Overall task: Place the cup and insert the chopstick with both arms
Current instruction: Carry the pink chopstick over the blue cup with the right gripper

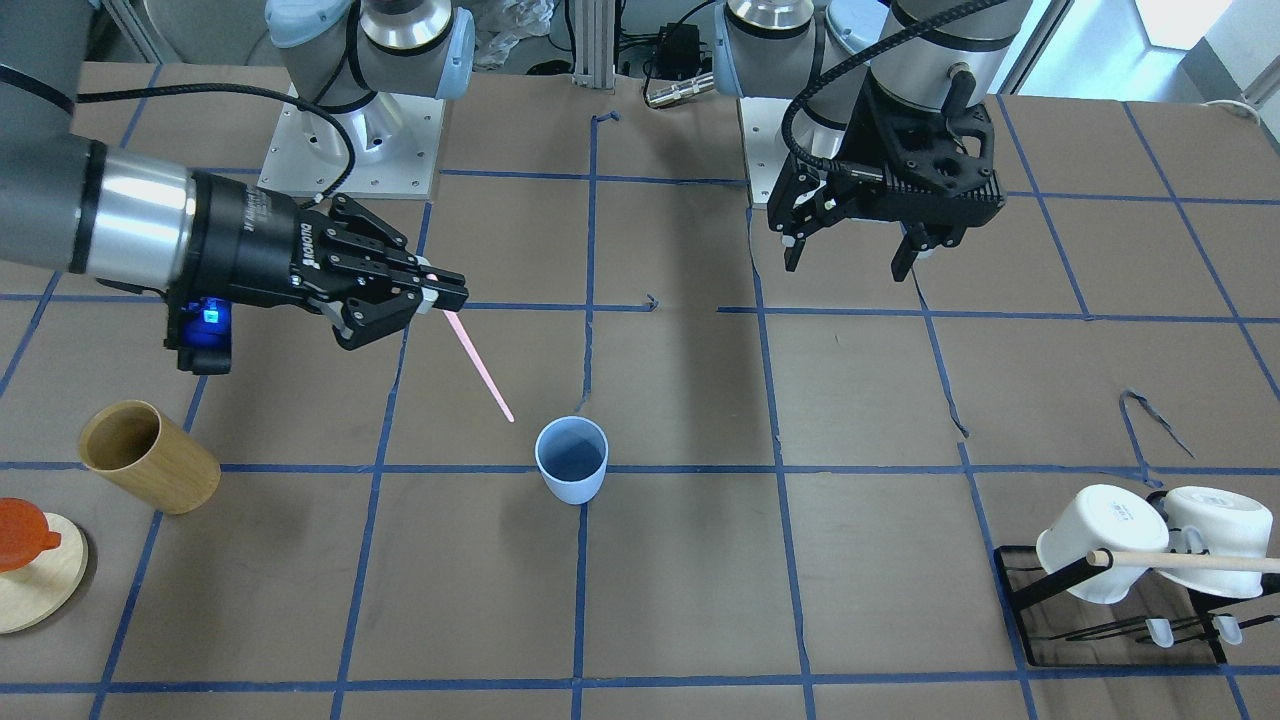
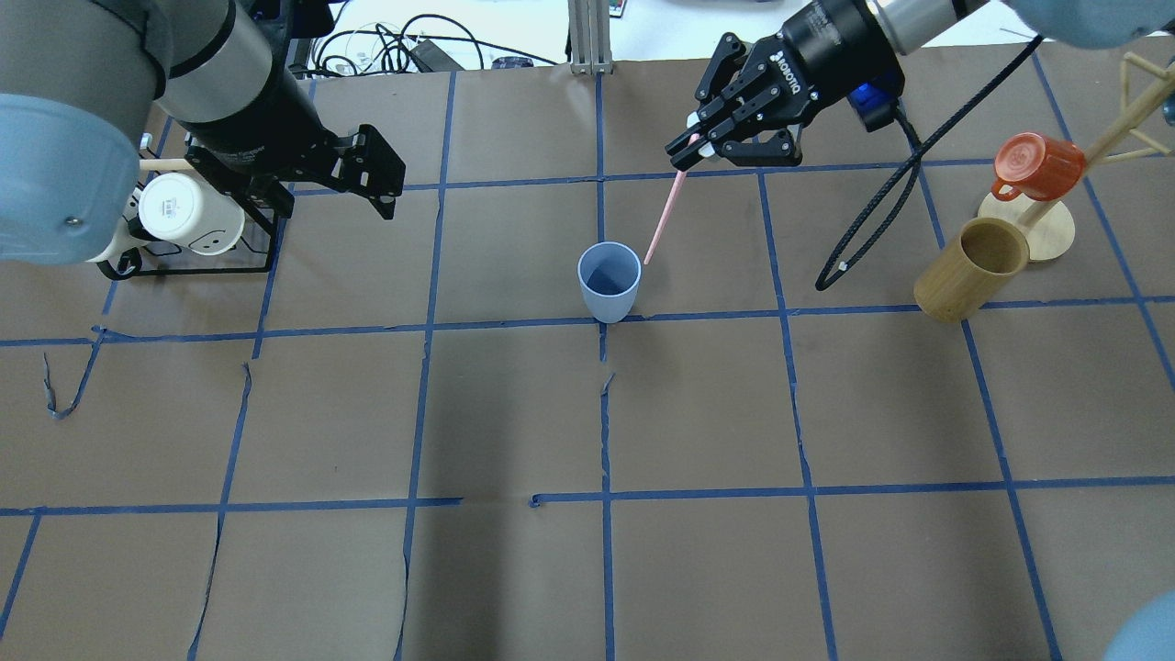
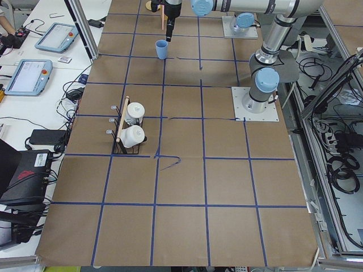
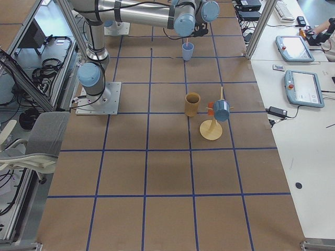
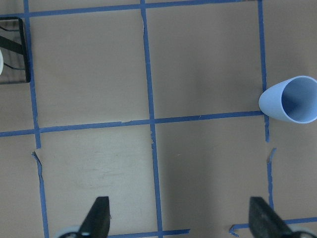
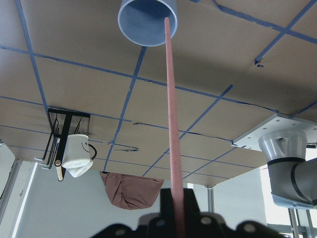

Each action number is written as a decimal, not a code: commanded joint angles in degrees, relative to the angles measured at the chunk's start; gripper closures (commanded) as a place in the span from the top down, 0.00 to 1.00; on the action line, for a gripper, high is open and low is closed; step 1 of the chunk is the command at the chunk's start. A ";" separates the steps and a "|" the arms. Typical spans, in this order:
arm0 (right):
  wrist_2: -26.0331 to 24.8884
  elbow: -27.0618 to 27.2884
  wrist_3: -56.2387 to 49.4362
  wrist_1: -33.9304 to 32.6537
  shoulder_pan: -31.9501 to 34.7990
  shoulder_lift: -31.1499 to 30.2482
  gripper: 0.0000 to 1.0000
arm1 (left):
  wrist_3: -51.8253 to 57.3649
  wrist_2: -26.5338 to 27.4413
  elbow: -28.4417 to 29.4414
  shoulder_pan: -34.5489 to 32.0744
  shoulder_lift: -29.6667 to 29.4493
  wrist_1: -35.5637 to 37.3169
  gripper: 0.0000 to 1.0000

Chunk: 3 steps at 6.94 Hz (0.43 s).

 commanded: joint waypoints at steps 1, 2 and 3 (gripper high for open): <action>3.38 1.26 3.21 -2.72 0.69 0.20 0.01 | 0.00 0.13 -0.06 0.00 0.06 0.00 1.00; 3.23 1.60 4.11 -4.65 0.69 0.98 0.01 | 0.00 0.04 -0.14 0.00 0.06 0.00 1.00; 3.31 1.69 4.12 -5.28 1.22 1.17 0.01 | 0.00 0.04 -0.15 0.00 0.06 0.00 1.00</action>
